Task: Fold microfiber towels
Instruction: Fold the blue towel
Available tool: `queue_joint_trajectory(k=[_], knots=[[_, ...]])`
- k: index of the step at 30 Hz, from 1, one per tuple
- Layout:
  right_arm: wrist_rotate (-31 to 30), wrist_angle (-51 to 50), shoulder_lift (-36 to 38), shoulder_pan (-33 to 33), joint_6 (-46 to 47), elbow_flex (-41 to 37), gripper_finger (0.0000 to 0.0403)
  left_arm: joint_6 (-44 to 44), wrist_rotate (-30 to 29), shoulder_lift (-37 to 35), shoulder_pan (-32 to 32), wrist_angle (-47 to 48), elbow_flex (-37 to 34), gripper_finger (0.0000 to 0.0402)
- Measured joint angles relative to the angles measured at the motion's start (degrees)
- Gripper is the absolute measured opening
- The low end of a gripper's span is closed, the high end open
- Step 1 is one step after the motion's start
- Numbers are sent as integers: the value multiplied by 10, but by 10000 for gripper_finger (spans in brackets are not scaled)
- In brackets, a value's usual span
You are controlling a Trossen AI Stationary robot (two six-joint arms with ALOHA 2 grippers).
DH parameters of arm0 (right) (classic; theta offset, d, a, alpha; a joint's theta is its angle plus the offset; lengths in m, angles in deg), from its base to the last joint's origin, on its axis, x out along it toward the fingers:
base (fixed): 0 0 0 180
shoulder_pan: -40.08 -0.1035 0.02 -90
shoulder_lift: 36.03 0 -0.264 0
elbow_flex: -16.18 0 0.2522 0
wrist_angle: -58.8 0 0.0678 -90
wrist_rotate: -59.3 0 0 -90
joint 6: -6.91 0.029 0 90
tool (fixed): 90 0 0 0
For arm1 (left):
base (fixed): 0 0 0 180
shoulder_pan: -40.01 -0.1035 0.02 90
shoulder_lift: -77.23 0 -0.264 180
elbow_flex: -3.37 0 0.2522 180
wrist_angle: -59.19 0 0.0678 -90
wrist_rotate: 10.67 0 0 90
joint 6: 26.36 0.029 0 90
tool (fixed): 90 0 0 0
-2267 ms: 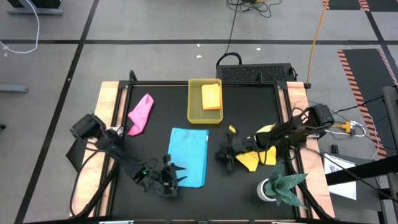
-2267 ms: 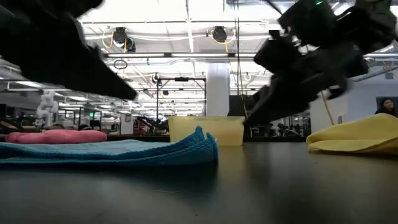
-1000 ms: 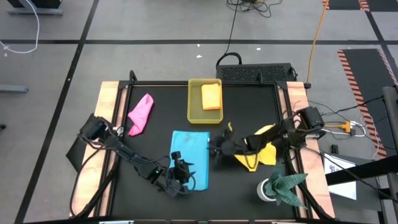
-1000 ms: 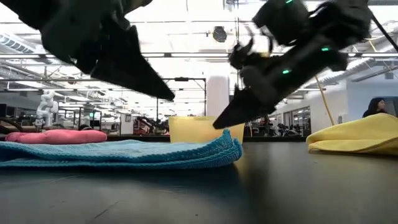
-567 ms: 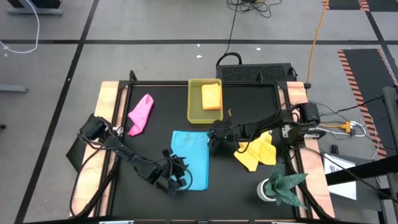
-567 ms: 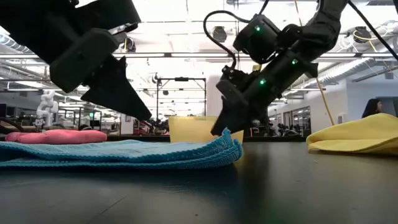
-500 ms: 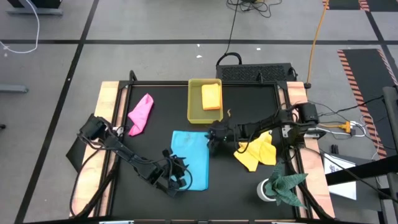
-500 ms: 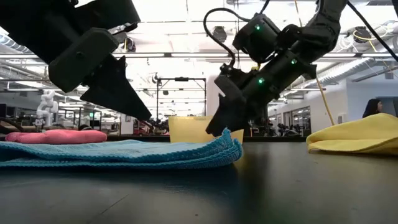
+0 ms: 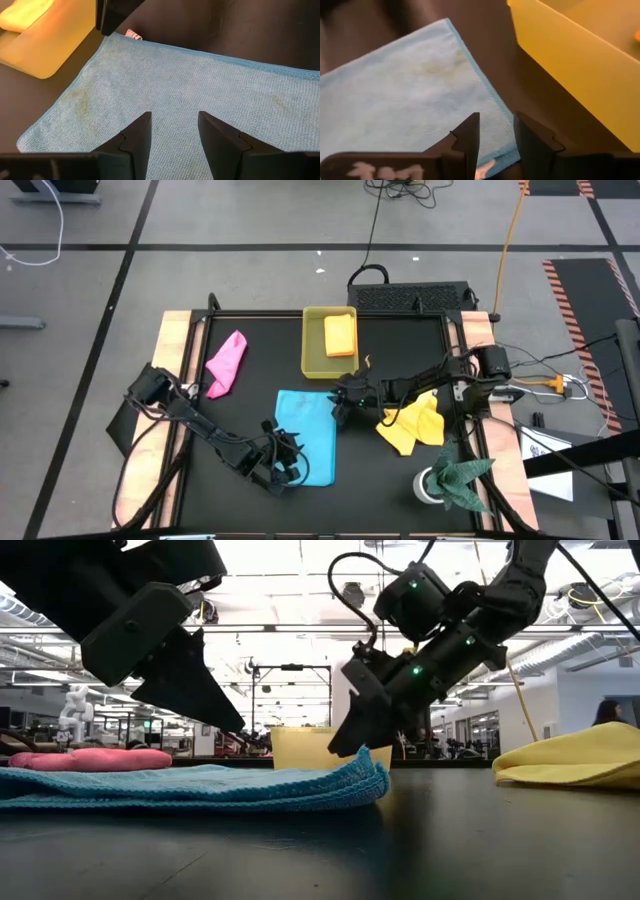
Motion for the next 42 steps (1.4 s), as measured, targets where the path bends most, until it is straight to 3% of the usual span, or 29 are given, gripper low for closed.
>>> queue_joint_trajectory(k=[10,12,15,27,42], knots=[[5,-35,0,16,26,0,117,-3,1,0,0,0,0,163],[32,-35,0,16,26,0,113,-3,1,0,0,0,0,163],[61,-29,0,16,21,0,101,-3,1,0,0,0,0,163],[43,-20,0,15,-37,0,6,-3,2,0,0,0,0,163],[43,10,27,-20,-103,0,1,-5,6,0,0,0,0,163]])
